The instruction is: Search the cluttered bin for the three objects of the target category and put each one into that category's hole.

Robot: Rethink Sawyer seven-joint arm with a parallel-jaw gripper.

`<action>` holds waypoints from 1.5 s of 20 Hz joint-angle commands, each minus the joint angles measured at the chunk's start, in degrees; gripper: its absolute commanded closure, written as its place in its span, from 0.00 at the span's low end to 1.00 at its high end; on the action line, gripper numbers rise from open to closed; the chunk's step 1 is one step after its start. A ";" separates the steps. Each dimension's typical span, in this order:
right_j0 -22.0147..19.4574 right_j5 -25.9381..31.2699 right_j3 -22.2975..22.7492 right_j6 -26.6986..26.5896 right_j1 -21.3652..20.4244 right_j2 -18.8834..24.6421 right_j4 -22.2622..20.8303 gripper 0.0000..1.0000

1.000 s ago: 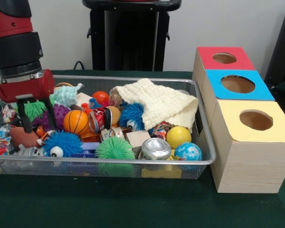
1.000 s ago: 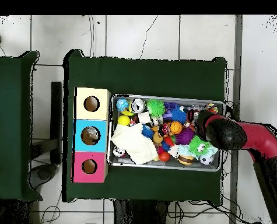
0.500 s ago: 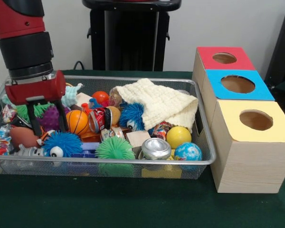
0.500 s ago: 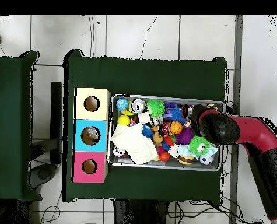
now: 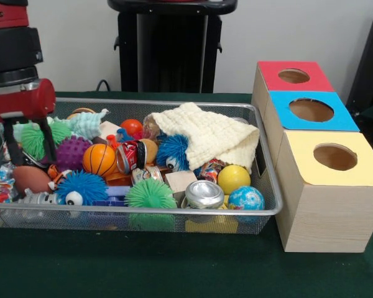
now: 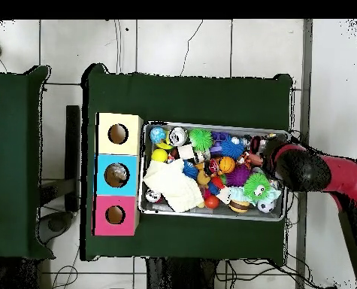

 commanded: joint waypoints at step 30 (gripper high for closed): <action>-5.80 -2.32 1.09 -10.98 7.08 -3.19 -6.26 0.00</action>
